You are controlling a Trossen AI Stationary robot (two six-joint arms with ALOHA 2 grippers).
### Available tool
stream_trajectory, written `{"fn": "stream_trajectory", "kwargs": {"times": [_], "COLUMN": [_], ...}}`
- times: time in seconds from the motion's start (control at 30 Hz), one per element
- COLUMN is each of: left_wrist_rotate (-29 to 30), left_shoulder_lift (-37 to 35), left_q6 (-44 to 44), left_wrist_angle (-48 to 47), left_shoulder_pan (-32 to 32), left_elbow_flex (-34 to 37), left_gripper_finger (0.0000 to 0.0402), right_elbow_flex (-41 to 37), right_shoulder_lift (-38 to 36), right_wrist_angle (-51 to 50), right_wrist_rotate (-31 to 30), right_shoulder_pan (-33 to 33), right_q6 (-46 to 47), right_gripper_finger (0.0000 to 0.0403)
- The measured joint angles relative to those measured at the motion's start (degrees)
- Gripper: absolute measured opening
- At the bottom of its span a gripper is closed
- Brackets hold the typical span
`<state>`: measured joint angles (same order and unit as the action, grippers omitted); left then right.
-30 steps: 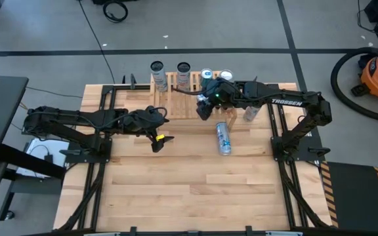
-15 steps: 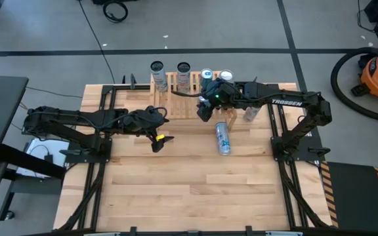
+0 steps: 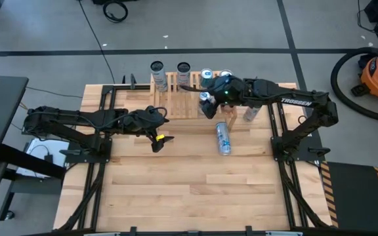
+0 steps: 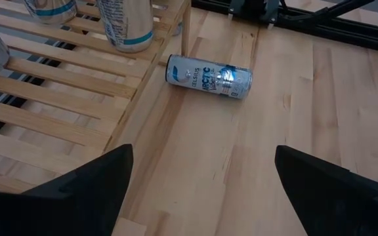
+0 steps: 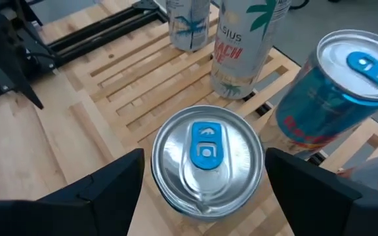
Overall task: Place canned beverage on shelf
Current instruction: Put the blue soda can on the shelf aligned with the other blue soda can
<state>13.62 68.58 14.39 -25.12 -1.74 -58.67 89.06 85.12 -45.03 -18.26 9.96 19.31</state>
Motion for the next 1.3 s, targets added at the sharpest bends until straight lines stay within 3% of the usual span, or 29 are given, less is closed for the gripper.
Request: {"fn": "stream_trajectory", "kwargs": {"times": [0.4,0.7,1.3], "left_wrist_rotate": [-0.01,-0.01,0.0], "left_shoulder_lift": [0.0,-0.01,-0.01], "left_q6": [0.42,0.44,0.47], "left_wrist_angle": [0.0,0.0,0.0], "left_shoulder_pan": [0.0,0.0,0.02], "left_elbow_flex": [0.0,0.0,0.02], "left_gripper_finger": [0.0373,0.0373,0.0373], "right_elbow_flex": [0.0,0.0,0.09], "right_shoulder_lift": [-0.06,0.29,-0.39], "right_wrist_angle": [0.39,0.29,-2.52], "right_wrist_rotate": [1.58,-1.04,-3.41], "right_shoulder_pan": [0.02,0.04,0.71], "right_q6": [0.29,0.01,0.25], "right_gripper_finger": [0.0318,0.0246,0.0252]}}
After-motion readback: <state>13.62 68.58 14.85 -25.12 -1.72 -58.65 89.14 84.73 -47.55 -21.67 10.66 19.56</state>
